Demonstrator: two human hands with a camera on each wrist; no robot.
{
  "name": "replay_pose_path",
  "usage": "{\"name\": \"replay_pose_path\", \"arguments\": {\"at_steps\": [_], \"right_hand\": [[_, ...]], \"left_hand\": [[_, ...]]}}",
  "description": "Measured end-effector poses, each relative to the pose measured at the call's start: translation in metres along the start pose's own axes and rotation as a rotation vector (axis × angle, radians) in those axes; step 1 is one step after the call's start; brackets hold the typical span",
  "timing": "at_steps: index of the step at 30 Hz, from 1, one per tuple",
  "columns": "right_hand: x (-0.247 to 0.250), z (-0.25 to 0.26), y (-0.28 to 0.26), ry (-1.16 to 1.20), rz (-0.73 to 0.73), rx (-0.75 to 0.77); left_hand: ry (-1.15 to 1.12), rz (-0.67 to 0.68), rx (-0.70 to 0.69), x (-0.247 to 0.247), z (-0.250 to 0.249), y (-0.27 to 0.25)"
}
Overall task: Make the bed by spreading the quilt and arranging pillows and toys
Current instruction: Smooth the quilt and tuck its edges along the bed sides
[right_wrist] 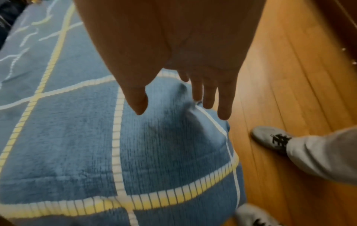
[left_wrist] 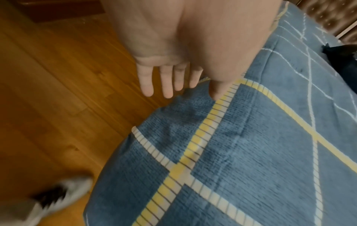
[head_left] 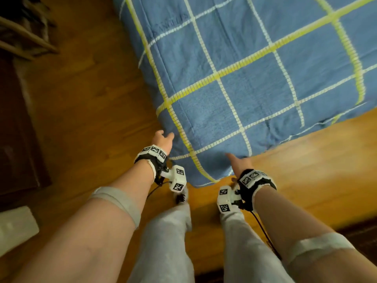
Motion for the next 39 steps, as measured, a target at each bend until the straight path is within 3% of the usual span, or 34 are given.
{"name": "replay_pose_path", "arguments": {"at_steps": [5, 7, 10, 12, 15, 20, 24, 26, 28, 31, 34, 36, 39], "right_hand": [[-0.046, -0.018, -0.005, 0.198, -0.006, -0.036], [-0.069, -0.017, -0.012, 0.272, -0.079, 0.02], [-0.103, -0.017, -0.016, 0.151, -0.273, 0.153], [-0.121, -0.016, -0.027, -0.039, -0.349, 0.147], [-0.145, -0.025, -0.041, -0.171, -0.388, 0.061], [-0.181, -0.043, -0.05, -0.275, -0.374, 0.071], [-0.211, -0.05, -0.044, 0.018, -0.407, 0.062], [-0.231, -0.051, -0.039, 0.268, -0.378, -0.02], [-0.248, -0.045, -0.037, 0.442, -0.287, -0.104], [-0.265, -0.024, -0.023, 0.613, -0.214, -0.158], [-0.278, 0.0, 0.005, 1.035, -0.188, -0.204], [-0.29, 0.012, 0.026, 1.202, -0.203, -0.188], [-0.307, 0.02, 0.044, 1.275, -0.383, -0.143]], "left_hand": [[-0.02, 0.091, 0.014, 0.015, 0.007, 0.034], [0.054, 0.139, -0.028, 0.026, -0.004, 0.046], [0.454, 0.132, -0.321, 0.046, -0.027, 0.063], [0.756, 0.175, -0.538, 0.05, -0.037, 0.067], [0.986, 0.265, -0.595, 0.058, -0.041, 0.069], [1.26, 0.185, -0.77, 0.07, -0.032, 0.072], [1.348, 0.157, -0.892, 0.074, -0.039, 0.083], [1.252, 0.124, -0.803, 0.083, -0.042, 0.093], [1.015, 0.153, -0.567, 0.09, -0.043, 0.104], [0.761, 0.272, -0.214, 0.096, -0.046, 0.132], [0.355, 0.46, -0.003, 0.092, -0.056, 0.167], [0.191, 0.562, 0.027, 0.094, -0.066, 0.192], [0.208, 0.631, -0.072, 0.092, -0.09, 0.22]]}}
Point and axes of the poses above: each hand's wrist, its own y-axis towards the middle knuckle, its own x-axis out of the back of the hand, z = x × y, the point moved 2 cm from there along y, towards the middle knuckle, and after that the axes turned 8 degrees about z, right-handed, at the moved point
